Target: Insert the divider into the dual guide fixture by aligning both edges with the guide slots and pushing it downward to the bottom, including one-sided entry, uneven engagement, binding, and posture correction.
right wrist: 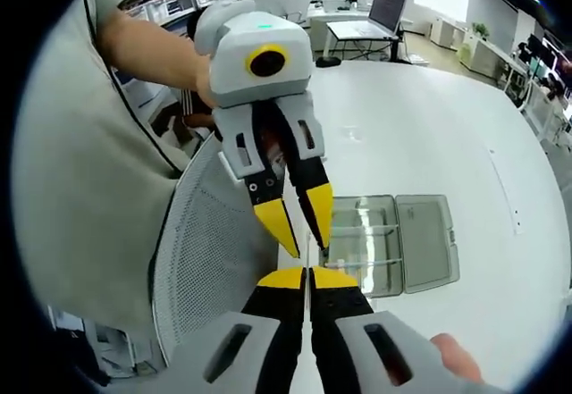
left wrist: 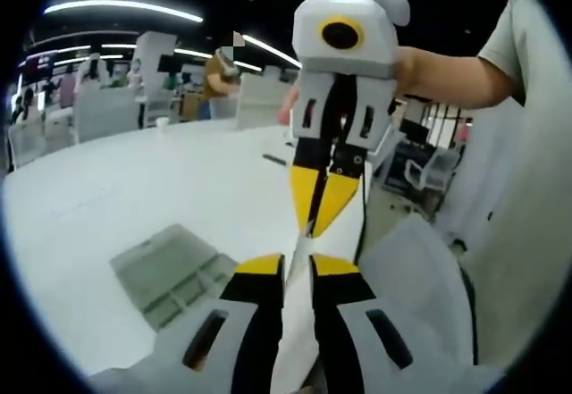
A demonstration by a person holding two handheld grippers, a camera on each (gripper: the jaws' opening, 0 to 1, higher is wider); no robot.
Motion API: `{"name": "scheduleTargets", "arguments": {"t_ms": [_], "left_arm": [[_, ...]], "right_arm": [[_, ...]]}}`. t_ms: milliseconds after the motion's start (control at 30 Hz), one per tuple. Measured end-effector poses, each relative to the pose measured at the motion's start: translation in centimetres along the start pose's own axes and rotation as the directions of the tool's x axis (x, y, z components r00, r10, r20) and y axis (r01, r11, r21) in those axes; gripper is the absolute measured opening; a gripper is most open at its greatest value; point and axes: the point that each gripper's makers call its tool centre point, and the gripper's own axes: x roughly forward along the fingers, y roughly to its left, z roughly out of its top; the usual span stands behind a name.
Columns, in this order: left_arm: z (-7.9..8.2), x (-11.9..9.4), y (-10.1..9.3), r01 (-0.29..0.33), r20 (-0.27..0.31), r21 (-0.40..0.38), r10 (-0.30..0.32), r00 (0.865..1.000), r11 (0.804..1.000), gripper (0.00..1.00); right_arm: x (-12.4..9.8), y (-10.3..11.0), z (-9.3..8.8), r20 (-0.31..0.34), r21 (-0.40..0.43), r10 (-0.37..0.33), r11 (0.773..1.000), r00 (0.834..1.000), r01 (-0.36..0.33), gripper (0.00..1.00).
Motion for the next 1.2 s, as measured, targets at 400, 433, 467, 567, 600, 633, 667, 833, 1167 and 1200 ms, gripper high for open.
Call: {"name": "scheduleTargets", "arguments": {"t_ms": [400, 433, 467, 567, 600, 633, 667, 833, 1167, 1200], "left_arm": [[0.5, -1.1, 0.7, -0.065, 0.025, -0.013, 0.065, 0.998, 0.998, 0.18], [0.5, -1.1, 0.7, -0.067, 0.025, -0.015, 0.068, 0.997, 0.998, 0.19], [0.5, -1.2, 0.8, -0.070, 0.027, -0.017, 0.071, 0.997, 0.997, 0.19], [0.4, -1.4, 0.8, -0.077, 0.027, -0.017, 0.077, 0.997, 0.997, 0.21], [0.3, -1.5, 0.8, -0.080, 0.024, -0.018, 0.081, 0.996, 0.997, 0.21], [0.2, -1.5, 0.8, -0.084, 0.018, -0.023, 0.085, 0.996, 0.996, 0.23], [0.0, -1.6, 0.9, -0.091, 0.013, -0.032, 0.091, 0.996, 0.995, 0.24], [-0.1, -1.8, 0.8, -0.102, 0.015, -0.037, 0.102, 0.995, 0.994, 0.27], [0.1, -1.8, 0.7, -0.116, 0.014, -0.046, 0.117, 0.993, 0.992, 0.36], [0.1, -1.8, 0.7, -0.117, 0.014, -0.042, 0.118, 0.993, 0.992, 0.36]], "right_arm": [[0.0, -0.9, -0.2, -0.010, 0.064, -0.025, 0.998, 1.000, 0.025, 0.00], [0.0, -1.0, -0.3, -0.015, 0.058, -0.028, 0.998, 0.999, 0.029, 0.00], [0.1, -1.0, -0.3, -0.014, 0.063, -0.030, 0.998, 0.999, 0.031, 0.00], [0.2, -1.4, -0.7, -0.032, 0.079, -0.041, 0.996, 0.999, 0.043, 0.00], [0.3, -1.6, -1.0, -0.044, 0.082, -0.047, 0.995, 0.998, 0.050, 0.00], [0.3, -1.7, -1.1, -0.050, 0.085, -0.048, 0.995, 0.998, 0.052, 0.00], [0.4, -1.8, -1.2, -0.056, 0.085, -0.050, 0.995, 0.997, 0.054, 0.00], [0.8, -2.4, -1.7, -0.083, 0.090, -0.059, 0.994, 0.995, 0.067, 0.00], [1.3, -3.8, -2.6, -0.137, 0.081, -0.082, 0.992, 0.987, 0.093, 0.00], [1.4, -4.0, -2.6, -0.140, 0.086, -0.082, 0.992, 0.987, 0.094, 0.00]]}}
